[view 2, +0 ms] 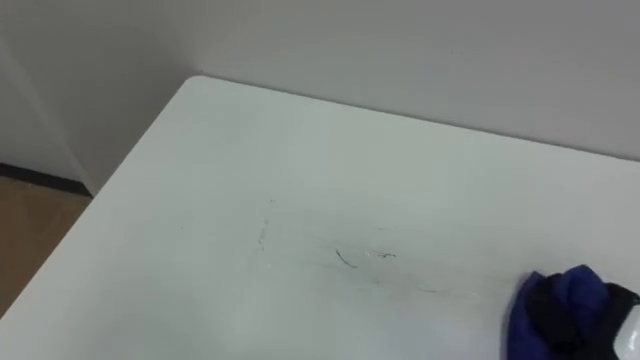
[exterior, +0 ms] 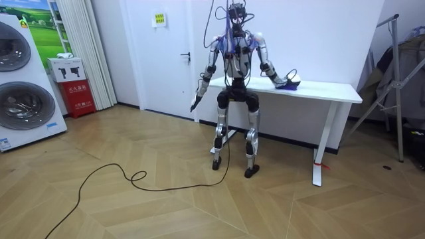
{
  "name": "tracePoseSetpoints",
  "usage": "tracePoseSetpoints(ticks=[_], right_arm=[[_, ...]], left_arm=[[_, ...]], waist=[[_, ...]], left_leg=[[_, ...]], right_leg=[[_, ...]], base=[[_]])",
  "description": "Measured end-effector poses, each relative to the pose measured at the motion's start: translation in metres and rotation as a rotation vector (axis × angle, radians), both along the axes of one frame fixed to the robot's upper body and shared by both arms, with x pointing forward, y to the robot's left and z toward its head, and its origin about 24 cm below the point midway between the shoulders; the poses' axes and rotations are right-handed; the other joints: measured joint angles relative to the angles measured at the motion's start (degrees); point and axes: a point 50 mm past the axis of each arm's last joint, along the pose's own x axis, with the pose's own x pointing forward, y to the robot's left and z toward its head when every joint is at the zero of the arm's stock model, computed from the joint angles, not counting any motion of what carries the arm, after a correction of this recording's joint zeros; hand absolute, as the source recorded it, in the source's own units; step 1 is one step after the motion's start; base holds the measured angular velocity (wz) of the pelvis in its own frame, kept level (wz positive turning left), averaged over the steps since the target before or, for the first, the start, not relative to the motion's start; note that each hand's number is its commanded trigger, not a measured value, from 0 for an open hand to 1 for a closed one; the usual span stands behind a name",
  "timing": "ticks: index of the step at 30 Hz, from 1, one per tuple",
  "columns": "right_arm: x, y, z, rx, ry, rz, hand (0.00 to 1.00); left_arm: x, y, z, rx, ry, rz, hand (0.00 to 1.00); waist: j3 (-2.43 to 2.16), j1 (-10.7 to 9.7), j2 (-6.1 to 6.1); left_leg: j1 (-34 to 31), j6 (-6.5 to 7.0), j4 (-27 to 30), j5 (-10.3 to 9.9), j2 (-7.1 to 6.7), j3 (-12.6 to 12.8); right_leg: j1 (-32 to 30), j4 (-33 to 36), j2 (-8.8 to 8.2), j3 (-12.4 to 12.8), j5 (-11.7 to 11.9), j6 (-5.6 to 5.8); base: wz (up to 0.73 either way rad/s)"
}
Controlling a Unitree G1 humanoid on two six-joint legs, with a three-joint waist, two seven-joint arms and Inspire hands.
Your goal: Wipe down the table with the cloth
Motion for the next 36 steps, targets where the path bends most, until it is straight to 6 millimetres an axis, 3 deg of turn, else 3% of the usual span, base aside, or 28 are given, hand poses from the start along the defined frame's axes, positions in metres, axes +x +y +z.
tracePoseSetpoints(ticks=[3, 6, 8, 9, 11, 13, 15, 17, 21, 23, 24, 25, 27, 31, 32, 36], right_arm=[[0.015, 0.003, 0.003, 0.005, -0.001, 0.029, 1.00], [0.042, 0.019, 0.011, -0.006, 0.010, 0.100, 1.00], [0.090, 0.061, 0.023, -0.015, 0.009, 0.334, 1.00], [0.107, 0.076, 0.027, -0.014, 0.006, 0.417, 1.00], [0.163, 0.143, 0.051, -0.032, -0.041, 0.734, 1.00], [0.186, 0.168, 0.069, -0.083, -0.070, 0.875, 1.00], [0.198, 0.173, 0.076, -0.112, -0.062, 0.914, 1.00], [0.192, 0.164, 0.066, -0.104, -0.012, 0.890, 1.00], [0.165, 0.143, 0.043, 0.017, 0.000, 0.803, 1.00], [0.151, 0.132, 0.035, 0.055, -0.004, 0.762, 1.00], [0.148, 0.128, 0.033, 0.061, -0.003, 0.745, 1.00], [0.139, 0.121, 0.029, 0.069, -0.004, 0.706, 1.00], [0.126, 0.108, 0.020, 0.100, -0.010, 0.629, 1.00], [0.071, 0.062, 0.004, 0.131, -0.018, 0.354, 1.00], [0.057, 0.051, 0.000, 0.128, -0.011, 0.283, 1.00], [0.022, 0.017, -0.004, 0.148, 0.001, 0.108, 1.00]], left_arm=[[0.002, -0.008, -0.004, -0.025, 0.005, -0.036, 0.00], [0.013, -0.028, -0.013, -0.087, 0.009, -0.097, 0.00], [0.022, -0.041, -0.018, -0.123, 0.006, -0.107, 0.00], [0.025, -0.044, -0.019, -0.132, 0.004, -0.114, 0.00], [0.043, -0.052, -0.020, -0.159, -0.027, -0.143, 0.00], [0.051, -0.060, -0.021, -0.177, -0.047, -0.167, 0.00], [0.043, -0.058, -0.021, -0.182, -0.026, -0.166, 0.00], [0.019, -0.050, -0.020, -0.168, 0.029, -0.142, 0.00], [-0.015, -0.044, -0.020, -0.164, 0.106, -0.082, 0.00], [-0.025, -0.039, -0.018, -0.152, 0.117, -0.036, 0.00], [-0.026, -0.039, -0.018, -0.150, 0.121, -0.037, 0.00], [-0.027, -0.038, -0.018, -0.141, 0.131, -0.053, 0.00], [-0.025, -0.033, -0.016, -0.123, 0.121, -0.041, 0.00], [-0.012, -0.019, -0.010, -0.072, 0.070, -0.008, 0.00], [-0.008, -0.015, -0.007, -0.045, 0.056, -0.016, 0.00], [-0.002, -0.011, -0.004, -0.011, 0.038, -0.054, 0.00]], waist=[[0.15, 0.86, 0.40], [0.62, 3.36, 0.93], [1.24, 7.05, 0.97], [1.50, 7.81, 1.04], [2.71, 10.00, 0.93], [2.71, 11.99, 0.78], [2.57, 13.98, 0.61], [2.40, 14.15, 0.34], [2.33, 13.36, 0.23], [2.23, 11.91, -0.06], [2.24, 11.48, -0.04], [1.95, 10.50, 0.27], [1.99, 8.70, 0.38], [1.42, 5.39, -0.02], [1.08, 4.06, -0.34], [0.67, 1.28, -0.69]], left_leg=[[0.35, -0.11, -0.29, -0.08, 0.24, 0.80], [0.61, -0.20, -0.49, -0.12, 0.53, 2.60], [0.67, -0.36, -0.97, -0.21, 0.82, 2.90], [0.59, -0.42, -1.06, -0.23, 0.87, 2.58], [-1.13, -0.73, -1.03, 0.07, 1.10, 0.62], [-2.86, -0.72, -1.04, 0.64, 1.07, -1.04], [-3.16, -0.57, -1.08, 1.20, 0.88, -2.75], [-3.31, -0.47, -1.15, 1.37, 0.51, -4.62], [-2.31, -0.18, -1.12, 1.27, 0.05, -5.25], [-1.91, -0.14, -1.17, 1.25, -0.59, -5.25], [-1.64, -0.12, -1.16, 1.23, -0.83, -5.22], [-1.29, 0.24, -1.16, 1.02, -1.06, -5.12], [-0.45, 0.31, -1.16, 0.97, -1.42, -5.06], [0.42, 0.85, -1.04, 0.66, -2.06, -4.55], [0.40, 0.95, -0.84, 0.58, -2.10, -4.44], [-0.15, 1.22, 0.43, 0.04, -2.08, -4.30]], right_leg=[[-0.11, 0.31, 0.10, 0.57, 0.14, -0.22], [-1.52, 1.11, 0.46, 2.95, 0.68, -0.69], [-4.09, 1.95, 1.31, 3.84, 1.66, -1.74], [-4.62, 1.96, 1.60, 3.83, 2.02, -2.05], [-6.34, 1.82, 2.55, 3.76, 2.56, -2.76], [-7.20, 1.65, 2.68, 2.88, 2.56, -2.91], [-6.80, 0.98, 2.68, 1.56, 2.33, -2.82], [-5.48, 0.60, 2.27, -0.80, 2.00, -2.32], [-3.10, -0.30, 1.82, -3.25, 1.79, -2.02], [-1.84, -0.50, 1.19, -3.42, 0.84, -0.84], [-1.34, -0.58, 0.97, -3.51, 0.62, -0.65], [-0.55, -1.21, 0.89, -3.55, 0.58, -0.59], [0.72, -1.72, 0.64, -3.74, 0.46, -0.41], [1.84, -2.09, 0.18, -2.33, 0.17, -0.01], [1.83, -1.99, 0.18, -1.82, 0.18, -0.01], [1.51, -0.86, 0.01, -0.70, 0.22, -0.07]], base=[[-0.18], [-0.46], [-0.80], [-0.68], [-0.15], [0.37], [0.47], [0.53], [0.38], [0.32], [0.20], [0.09], [0.11], [0.01], [-0.08], [-0.04]])
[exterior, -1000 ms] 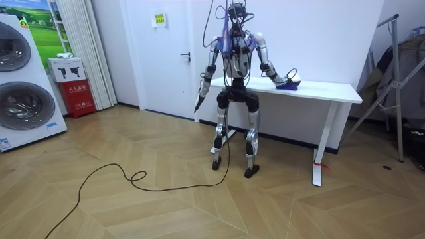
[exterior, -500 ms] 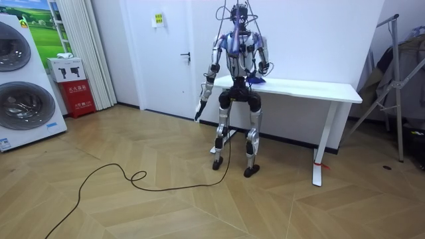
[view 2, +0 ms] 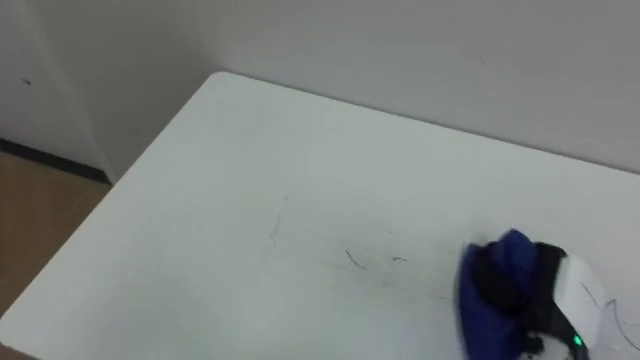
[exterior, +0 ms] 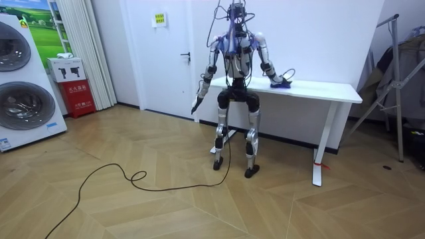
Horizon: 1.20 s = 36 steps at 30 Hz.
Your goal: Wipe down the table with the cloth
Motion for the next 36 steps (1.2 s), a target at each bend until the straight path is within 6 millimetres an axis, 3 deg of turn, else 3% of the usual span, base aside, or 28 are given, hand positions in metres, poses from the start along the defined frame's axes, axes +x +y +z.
tracePoseSetpoints(ticks=[2, 5, 9, 12, 13, 14, 15, 17, 19, 21, 22, 23, 25, 27, 28, 29, 30, 31, 33, 34, 35, 36], right_arm=[[-0.020, -0.021, 0.000, -0.002, 0.037, -0.089, 1.00], [-0.029, -0.031, 0.000, -0.010, 0.056, -0.139, 1.00], [-0.021, -0.029, 0.002, -0.027, 0.062, -0.117, 1.00], [0.003, -0.014, 0.003, -0.031, 0.067, -0.095, 1.00], [0.024, -0.001, 0.008, -0.046, 0.065, -0.035, 1.00], [0.056, 0.024, 0.014, -0.070, 0.064, 0.113, 1.00], [0.074, 0.041, 0.018, -0.087, 0.053, 0.207, 1.00], [0.143, 0.115, 0.045, -0.157, -0.013, 0.561, 1.00], [0.179, 0.158, 0.070, -0.209, -0.080, 0.744, 1.00], [0.196, 0.177, 0.088, -0.241, -0.127, 0.822, 1.00], [0.199, 0.180, 0.091, -0.242, -0.138, 0.839, 1.00], [0.200, 0.179, 0.089, -0.242, -0.124, 0.840, 1.00], [0.194, 0.169, 0.077, -0.226, -0.071, 0.807, 1.00], [0.177, 0.149, 0.060, -0.147, -0.044, 0.710, 1.00], [0.168, 0.142, 0.053, -0.108, -0.047, 0.665, 1.00], [0.160, 0.139, 0.047, -0.080, -0.049, 0.646, 1.00], [0.157, 0.137, 0.045, -0.072, -0.052, 0.639, 1.00], [0.151, 0.131, 0.041, -0.057, -0.058, 0.611, 1.00], [0.137, 0.122, 0.033, -0.016, -0.060, 0.567, 1.00], [0.128, 0.117, 0.030, -0.004, -0.064, 0.553, 1.00], [0.122, 0.114, 0.029, 0.003, -0.072, 0.544, 1.00], [0.119, 0.111, 0.029, 0.003, -0.073, 0.543, 1.00]], left_arm=[[0.004, 0.000, 0.001, 0.003, -0.026, -0.001, 0.00], [-0.001, 0.001, 0.001, 0.006, -0.020, -0.003, 0.00], [-0.006, -0.005, -0.002, -0.014, -0.001, -0.016, 0.00], [-0.007, -0.018, -0.008, -0.053, 0.022, -0.040, 0.00], [-0.003, -0.024, -0.011, -0.072, 0.028, -0.045, 0.00], [-0.003, -0.028, -0.015, -0.089, 0.056, -0.056, 0.00], [-0.002, -0.030, -0.017, -0.099, 0.069, -0.061, 0.00], [0.019, -0.039, -0.021, -0.126, 0.083, -0.120, 0.00], [0.039, -0.045, -0.021, -0.138, 0.061, -0.176, 0.00], [0.048, -0.045, -0.020, -0.138, 0.043, -0.189, 0.00], [0.047, -0.040, -0.019, -0.127, 0.042, -0.181, 0.00], [0.035, -0.034, -0.018, -0.115, 0.068, -0.170, 0.00], [0.023, -0.027, -0.017, -0.105, 0.101, -0.156, 0.00], [0.023, -0.020, -0.015, -0.100, 0.081, -0.134, 0.00], [0.023, -0.016, -0.013, -0.091, 0.072, -0.119, 0.00], [0.025, -0.011, -0.010, -0.074, 0.051, -0.110, 0.00], [0.027, -0.008, -0.009, -0.065, 0.044, -0.115, 0.00], [0.034, -0.004, -0.006, -0.051, 0.021, -0.124, 0.00], [0.039, 0.003, -0.001, -0.025, -0.007, -0.132, 0.00], [0.043, 0.009, 0.003, -0.004, -0.032, -0.136, 0.00], [0.044, 0.016, 0.007, 0.017, -0.051, -0.128, 0.00], [0.043, 0.018, 0.008, 0.022, -0.058, -0.117, 0.00]], waist=[[-0.28, -0.42, -0.17], [-0.36, -0.74, -0.14], [-0.49, 0.59, 0.35], [-0.30, 3.35, 0.74], [-0.11, 5.68, 0.94], [0.38, 7.70, 1.19], [0.78, 8.43, 1.32], [2.00, 10.87, 1.62], [2.82, 13.43, 1.58], [2.71, 16.31, 1.63], [2.44, 17.83, 1.21], [2.35, 18.08, 0.87], [2.46, 17.64, 1.03], [2.28, 17.10, 1.16], [2.07, 16.53, 1.84], [1.97, 14.76, 1.85], [1.95, 13.37, 1.86], [1.88, 11.41, 1.98], [1.29, 9.44, 1.42], [0.95, 8.17, 0.96], [0.64, 7.40, 0.48], [0.44, 7.08, 0.48]], left_leg=[[-0.33, 0.11, 0.60, -0.60, 0.05, 0.07], [0.21, -0.16, 0.64, -0.88, 0.09, 0.30], [1.47, -0.10, 0.26, -0.79, 0.39, 1.15], [1.53, -0.35, 0.27, -0.95, 0.94, 2.94], [1.48, -0.43, 0.35, -1.02, 1.40, 4.19], [1.36, -0.41, 0.40, -1.14, 1.55, 4.25], [1.25, -0.41, 0.51, -1.14, 1.65, 4.16], [-1.59, -0.24, 2.63, -1.34, 2.34, 3.88], [-3.69, -0.33, 3.84, -1.13, 2.46, 3.44], [-5.58, -0.13, 4.66, -0.66, 2.35, 2.56], [-6.10, 0.12, 4.48, -0.41, 2.14, 2.47], [-6.54, 0.49, 4.55, -0.48, 2.11, 1.89], [-6.86, 0.95, 4.70, -0.73, 2.43, 0.41], [-7.25, 0.86, 4.87, -0.84, 3.06, -1.19], [-7.25, 0.35, 6.13, -1.51, 3.91, -1.66], [-7.12, -0.31, 6.53, -1.95, 4.70, -2.65], [-7.13, -0.71, 6.64, -1.98, 4.98, -3.37], [-6.99, -1.77, 6.76, -2.18, 6.12, -4.43], [-6.14, -3.86, 6.46, -2.36, 8.10, -4.17], [-5.31, -5.64, 6.41, -2.67, 9.63, -4.19], [-4.24, -7.75, 6.25, -2.93, 11.30, -3.67], [-3.39, -8.82, 5.96, -3.00, 12.00, -2.96]], right_leg=[[-0.19, 0.78, -0.12, 0.30, 0.00, 0.00], [0.22, 0.71, -0.03, 0.44, 0.06, 0.02], [0.73, 0.77, 0.18, 0.82, 0.14, -0.11], [-0.48, 1.42, 0.51, 1.97, 0.76, -0.82], [-2.17, 2.58, 0.69, 2.06, 1.13, -1.38], [-3.93, 3.54, 0.97, 2.12, 1.64, -2.14], [-4.56, 3.99, 1.09, 1.93, 1.85, -2.47], [-7.57, 5.92, 1.03, 0.83, 1.84, -3.37], [-9.43, 6.90, 0.79, 0.63, 1.64, -3.93], [-10.51, 6.78, 0.03, -1.01, 1.45, -3.79], [-10.63, 6.85, -0.59, -1.67, 1.18, -3.37], [-10.38, 7.02, -1.46, -2.45, 1.16, -3.01], [-10.54, 9.16, -2.34, -2.54, 1.47, -2.32], [-13.44, 16.25, -5.20, -1.84, 1.13, -1.67], [-13.95, 17.71, -7.94, -1.09, 0.73, -1.05], [-13.50, 16.30, -9.93, 0.92, 0.84, -0.64], [-12.83, 14.86, -10.62, 1.03, 0.99, -0.51], [-11.91, 11.58, -11.83, 1.68, 1.75, -0.16], [-10.25, 5.56, -12.05, 1.83, 6.23, 0.44], [-9.73, 4.37, -11.45, 0.68, 7.89, 0.45], [-10.10, 6.22, -9.80, 0.98, 9.30, 0.52], [-10.21, 7.38, -9.32, -0.05, 6.83, 3.21]], base=[[-0.04], [-0.03], [-0.14], [-0.47], [-0.93], [-0.97], [-0.73], [-0.21], [0.19], [0.49], [0.47], [0.39], [0.37], [0.39], [0.25], [0.33], [0.46], [0.37], [0.16], [-0.05], [-0.14], [-0.56]])
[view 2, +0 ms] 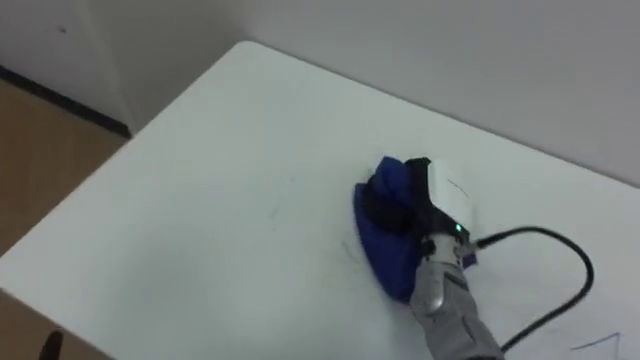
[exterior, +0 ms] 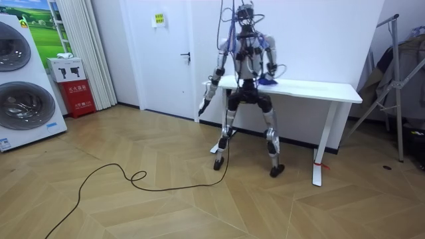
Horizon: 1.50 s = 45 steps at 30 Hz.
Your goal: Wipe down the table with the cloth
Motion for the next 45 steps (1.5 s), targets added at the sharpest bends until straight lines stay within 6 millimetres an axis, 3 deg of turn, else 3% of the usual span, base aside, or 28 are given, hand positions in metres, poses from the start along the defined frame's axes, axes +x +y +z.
tracePoseSetpoints(ticks=[1, 2, 3, 5, 6, 7, 9, 10, 11, 12, 13, 14, 15, 17, 21, 24, 26, 27, 29, 31, 34, 37, 45], right_arm=[[-0.002, -0.010, 0.002, -0.026, -0.001, -0.001, 1.00], [-0.002, -0.021, 0.005, -0.061, -0.002, -0.010, 1.00], [-0.002, -0.026, 0.007, -0.074, -0.005, -0.017, 1.00], [-0.008, -0.035, 0.006, -0.099, 0.021, -0.047, 1.00], [-0.010, -0.035, 0.005, -0.101, 0.031, -0.049, 1.00], [-0.011, -0.035, 0.003, -0.098, 0.050, -0.051, 1.00], [-0.009, -0.028, 0.002, -0.084, 0.073, -0.048, 1.00], [-0.006, -0.021, 0.003, -0.077, 0.088, -0.037, 1.00], [0.001, -0.017, 0.006, -0.072, 0.091, -0.024, 1.00], [0.006, -0.013, 0.008, -0.066, 0.087, -0.014, 1.00], [0.019, -0.001, 0.016, -0.056, 0.067, 0.022, 1.00], [0.032, 0.013, 0.024, -0.062, 0.040, 0.072, 1.00], [0.038, 0.020, 0.030, -0.067, 0.019, 0.096, 1.00], [0.054, 0.051, 0.046, -0.058, -0.053, 0.201, 1.00], [0.053, 0.058, 0.044, -0.040, -0.054, 0.239, 1.00], [0.031, 0.042, 0.014, -0.034, 0.020, 0.175, 1.00], [0.009, 0.028, 0.000, -0.008, 0.003, 0.114, 1.00], [0.002, 0.022, -0.003, -0.001, 0.004, 0.084, 1.00], [-0.033, -0.015, -0.017, 0.009, 0.017, -0.075, 1.00], [-0.064, -0.048, -0.024, 0.012, 0.034, -0.212, 1.00], [-0.110, -0.094, -0.025, -0.011, 0.056, -0.428, 1.00], [-0.136, -0.116, -0.026, -0.040, 0.060, -0.565, 1.00], [-0.150, -0.126, -0.027, -0.079, 0.047, -0.656, 1.00]], left_arm=[[-0.002, -0.007, -0.004, -0.026, -0.011, 0.028, 0.00], [-0.002, -0.016, -0.007, -0.059, -0.034, 0.045, 0.00], [-0.001, -0.020, -0.009, -0.075, -0.048, 0.053, 0.00], [-0.004, -0.030, -0.013, -0.116, -0.068, 0.082, 0.00], [-0.006, -0.033, -0.014, -0.124, -0.064, 0.083, 0.00], [-0.009, -0.039, -0.017, -0.144, -0.058, 0.083, 0.00], [-0.014, -0.045, -0.020, -0.165, -0.044, 0.079, 0.00], [-0.015, -0.050, -0.022, -0.177, -0.029, 0.063, 0.00], [-0.021, -0.055, -0.024, -0.190, -0.001, 0.052, 0.00], [-0.023, -0.057, -0.025, -0.196, 0.010, 0.049, 0.00], [-0.025, -0.062, -0.027, -0.211, 0.036, 0.041, 0.00], [-0.029, -0.064, -0.029, -0.220, 0.061, 0.035, 0.00], [-0.032, -0.064, -0.029, -0.221, 0.070, 0.042, 0.00], [-0.037, -0.064, -0.030, -0.226, 0.096, 0.060, 0.00], [-0.041, -0.062, -0.030, -0.207, 0.143, 0.094, 0.00], [-0.035, -0.060, -0.029, -0.180, 0.128, 0.112, 0.00], [-0.032, -0.054, -0.026, -0.151, 0.096, 0.152, 0.00], [-0.032, -0.052, -0.025, -0.146, 0.088, 0.160, 0.00], [-0.026, -0.044, -0.020, -0.110, 0.047, 0.153, 0.00], [-0.022, -0.041, -0.018, -0.088, 0.027, 0.121, 0.00], [-0.022, -0.040, -0.017, -0.070, 0.018, 0.084, 0.00], [-0.026, -0.035, -0.016, -0.059, 0.029, 0.089, 0.00], [-0.027, -0.024, -0.012, -0.037, 0.025, 0.100, 0.00]], waist=[[-0.50, -0.11, 1.58], [-0.10, -0.30, 2.62], [0.10, -0.78, 2.49], [-0.06, -2.64, 2.86], [0.09, -2.85, 2.47], [0.11, -3.12, 2.37], [0.20, -2.59, 1.78], [0.15, -1.57, 1.71], [0.21, 0.26, 1.66], [0.20, 1.37, 2.44], [0.83, 3.42, 3.18], [1.19, 6.04, 3.79], [1.07, 7.09, 3.79], [0.87, 8.22, 4.01], [0.92, 8.90, 4.14], [0.79, 5.10, 3.70], [0.71, 0.32, 3.07], [0.71, -0.63, 3.15], [-0.19, -4.05, 1.81], [-0.58, -5.75, 1.27], [-0.81, -6.75, 1.00], [-0.83, -7.43, 0.98], [-0.85, -8.22, 1.03]], left_leg=[[1.88, 0.10, -0.49, 0.38, 3.12, 2.12], [2.83, 2.48, -1.16, 2.01, 4.73, 4.29], [2.94, 3.09, -1.72, 3.18, 5.33, 5.18], [2.83, 3.88, -2.10, 9.29, 7.39, 6.91], [2.59, 3.81, -1.55, 10.03, 7.40, 6.92], [1.91, 3.86, 0.08, 9.99, 7.15, 8.84], [0.07, 4.87, 3.87, 8.04, 5.69, 9.60], [-1.68, 5.87, 7.66, 4.17, 2.60, 8.20], [-3.02, 6.31, 9.52, 0.86, -1.74, 6.61], [-3.48, 7.04, 9.77, -0.39, -3.95, 5.85], [-4.52, 8.33, 9.32, -1.70, -7.34, 4.94], [-4.64, 8.88, 8.30, -2.11, -9.74, 3.22], [-4.45, 8.94, 7.50, -2.06, -10.04, 3.22], [-3.95, 8.99, 4.09, -0.89, -10.84, 3.37], [-2.63, 9.90, 0.20, 0.74, -11.65, 3.73], [-2.51, 10.32, -2.50, 2.46, -12.58, 3.13], [-1.18, 10.08, -4.04, 2.96, -12.90, 3.14], [-1.01, 10.07, -4.11, 2.95, -12.90, 3.24], [-0.66, 10.10, -4.18, 2.95, -12.89, 3.44], [-0.37, 10.32, -3.98, 2.81, -12.88, 4.04], [-0.08, 10.95, -3.55, 2.39, -12.92, 5.54], [0.13, 11.19, -3.38, 2.15, -13.19, 5.70], [-0.08, 11.62, -3.31, 2.02, -14.45, 5.00]], right_leg=[[-1.03, 3.49, 2.59, 0.36, -2.95, 0.39], [-2.81, 6.76, 3.68, 0.59, -5.79, -1.36], [-3.73, 7.96, 4.18, 0.89, -7.04, -1.98], [-4.58, 10.47, 6.28, 0.67, -10.40, -4.00], [-4.38, 10.43, 6.74, 0.68, -10.73, -4.57], [-3.95, 10.11, 7.95, 1.05, -11.29, -5.57], [-3.72, 9.88, 9.62, 3.19, -12.07, -6.96], [-3.55, 8.86, 10.78, 4.98, -11.88, -7.65], [-3.54, 8.03, 12.11, 7.57, -11.41, -8.39], [-3.81, 7.91, 12.70, 9.01, -11.09, -8.74], [-3.98, 7.19, 13.61, 10.41, -10.21, -9.03], [-4.92, 6.39, 14.35, 12.26, -8.97, -9.09], [-5.21, 5.61, 14.65, 12.69, -8.13, -8.98], [-5.04, 1.41, 15.72, 13.45, -5.08, -8.18], [-3.51, -2.42, 15.41, 13.41, -2.52, -8.34], [-3.28, -4.79, 14.80, 12.90, -1.45, -7.96], [-2.38, -5.87, 14.52, 12.73, -1.84, -7.09], [-2.21, -6.01, 14.52, 12.75, -1.82, -7.06], [-1.37, -6.79, 14.50, 12.82, -1.45, -6.87], [-0.57, -6.78, 14.33, 13.13, -1.34, -6.71], [-0.61, -6.75, 14.33, 14.49, -1.08, -6.41], [-0.70, -6.94, 14.12, 15.02, -1.19, -6.54], [-0.50, -6.83, 12.95, 14.81, -1.49, -5.78]], base=[[-0.67], [-0.63], [-0.21], [-0.02], [0.00], [0.10], [0.11], [-0.10], [-0.24], [-0.44], [-0.80], [-0.92], [-0.81], [-0.26], [-0.01], [0.14], [0.04], [0.00], [0.00], [-0.09], [-0.20], [-0.06], [0.07]])
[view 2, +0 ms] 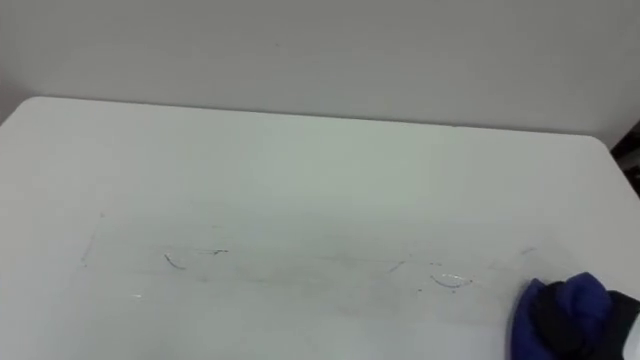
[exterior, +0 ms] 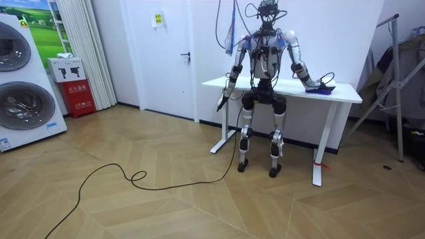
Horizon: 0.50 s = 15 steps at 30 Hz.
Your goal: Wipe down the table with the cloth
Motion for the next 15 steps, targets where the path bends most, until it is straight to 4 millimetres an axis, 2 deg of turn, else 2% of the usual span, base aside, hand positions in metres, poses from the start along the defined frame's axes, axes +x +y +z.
tracePoseSetpoints(ticks=[6, 8, 10, 12, 15], right_arm=[[-0.001, -0.001, 0.001, -0.039, 0.006, 0.004, 1.00], [0.004, 0.002, 0.002, -0.056, 0.015, 0.034, 1.00], [0.016, 0.006, 0.004, -0.071, 0.006, 0.056, 1.00], [0.027, 0.015, 0.007, -0.087, 0.004, 0.083, 1.00], [0.062, 0.044, 0.014, -0.111, 0.010, 0.238, 1.00]], left_arm=[[-0.010, 0.000, -0.001, 0.003, 0.032, -0.010, 0.00], [-0.010, -0.002, -0.001, 0.000, 0.040, -0.013, 0.00], [-0.005, -0.005, -0.003, -0.012, 0.034, -0.030, 0.00], [0.004, -0.013, -0.005, -0.036, 0.015, -0.047, 0.00], [0.012, -0.021, -0.008, -0.057, 0.015, -0.082, 0.00]], waist=[[0.00, 0.13, -0.01], [0.01, 0.27, 0.07], [0.08, 0.56, 0.22], [0.18, 1.87, 0.35], [0.67, 4.56, 0.18]], left_leg=[[-0.04, 0.11, -0.02, -0.01, -0.33, -0.12], [0.03, 0.12, 0.01, -0.01, -0.32, -0.34], [0.02, 0.12, 0.02, -0.01, -0.19, -0.24], [0.03, 0.11, -0.12, -0.01, 0.14, 0.92], [-0.18, -0.05, -0.20, 0.06, 0.69, 1.61]], right_leg=[[0.14, 0.00, -0.27, 0.07, 0.15, 0.33], [0.22, 0.01, -0.10, 0.06, 0.32, 0.55], [0.04, 0.05, 0.23, 0.53, 0.41, 0.45], [-0.78, 0.11, 0.66, 1.47, 0.62, -0.03], [-2.08, 0.22, 1.28, 1.87, 1.16, -0.57]], base=[[0.00], [0.00], [-0.16], [-0.37], [-0.36]])
